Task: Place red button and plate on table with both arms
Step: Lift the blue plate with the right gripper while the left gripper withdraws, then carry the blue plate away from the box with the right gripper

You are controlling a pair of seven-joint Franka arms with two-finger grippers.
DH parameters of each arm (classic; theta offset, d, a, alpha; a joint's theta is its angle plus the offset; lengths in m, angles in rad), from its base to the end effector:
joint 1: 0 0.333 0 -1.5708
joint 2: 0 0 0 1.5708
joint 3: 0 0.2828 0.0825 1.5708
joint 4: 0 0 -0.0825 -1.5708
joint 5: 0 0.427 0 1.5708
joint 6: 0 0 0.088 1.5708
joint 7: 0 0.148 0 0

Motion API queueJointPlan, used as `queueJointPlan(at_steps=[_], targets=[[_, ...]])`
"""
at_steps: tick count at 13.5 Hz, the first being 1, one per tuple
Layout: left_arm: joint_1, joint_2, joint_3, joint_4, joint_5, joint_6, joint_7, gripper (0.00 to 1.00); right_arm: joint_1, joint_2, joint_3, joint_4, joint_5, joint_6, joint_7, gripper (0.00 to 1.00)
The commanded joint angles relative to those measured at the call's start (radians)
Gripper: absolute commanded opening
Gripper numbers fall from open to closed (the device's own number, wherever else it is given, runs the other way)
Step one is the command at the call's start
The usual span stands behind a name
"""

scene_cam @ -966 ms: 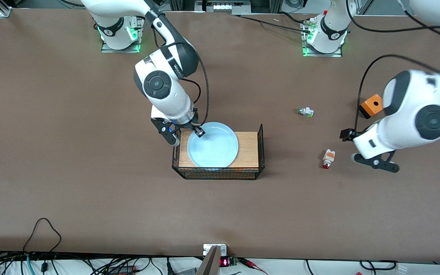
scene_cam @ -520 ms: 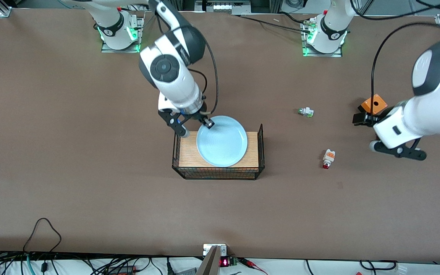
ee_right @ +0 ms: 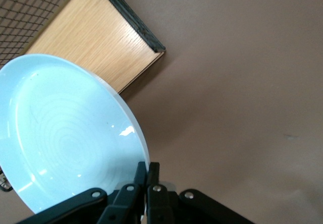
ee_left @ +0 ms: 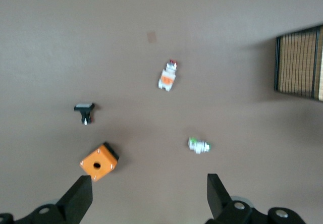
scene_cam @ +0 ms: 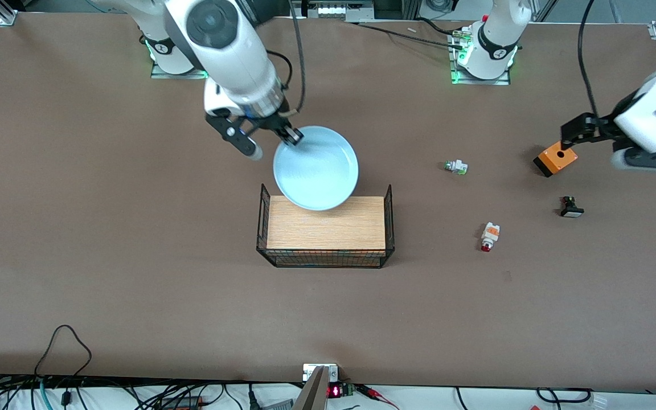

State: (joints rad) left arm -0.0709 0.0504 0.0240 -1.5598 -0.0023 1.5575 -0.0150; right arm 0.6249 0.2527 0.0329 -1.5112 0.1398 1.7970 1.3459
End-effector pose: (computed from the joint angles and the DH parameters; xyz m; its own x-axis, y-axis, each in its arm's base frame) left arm 0.6059 -0.0290 0.5245 0.9981 -0.0318 -0.0527 -0.0319 -0.9995 0.0003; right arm 0.5273 0.4273 0.4416 0.7488 -0.6491 -0.1344 -0.6601 -0.7486 -0.0624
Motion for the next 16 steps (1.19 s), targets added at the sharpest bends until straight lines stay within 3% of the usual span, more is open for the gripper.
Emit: queueJointPlan(at_steps=[1,4,7,10,14,16], targets=[[-0.024,-0.1,0.011,-0.172,0.014,0.118,0.0,1.0,-0.114,-0.018,-0.007,0.019,0.009,-0.074,-0.207,0.0],[-0.009,-0.092,0.007,-0.146,0.027,0.08,0.044,1.0,-0.29,-0.017,-0.007,0.022,0.01,-0.128,-0.52,0.0],[0.033,-0.038,-0.009,-0.04,0.028,-0.02,0.105,1.0,-0.425,-0.013,-0.005,0.022,0.009,-0.16,-0.784,0.0],[0.034,-0.037,-0.01,-0.042,0.027,-0.019,0.107,1.0,-0.543,-0.006,-0.002,0.022,-0.002,-0.179,-1.049,0.0],[0.03,-0.037,-0.01,-0.04,0.025,-0.022,0.107,1.0,-0.631,0.043,-0.007,-0.047,-0.052,-0.17,-1.28,0.0],[0.031,-0.037,-0.009,-0.04,0.025,-0.022,0.107,1.0,-0.651,0.056,-0.007,-0.122,-0.086,-0.081,-1.353,0.0]])
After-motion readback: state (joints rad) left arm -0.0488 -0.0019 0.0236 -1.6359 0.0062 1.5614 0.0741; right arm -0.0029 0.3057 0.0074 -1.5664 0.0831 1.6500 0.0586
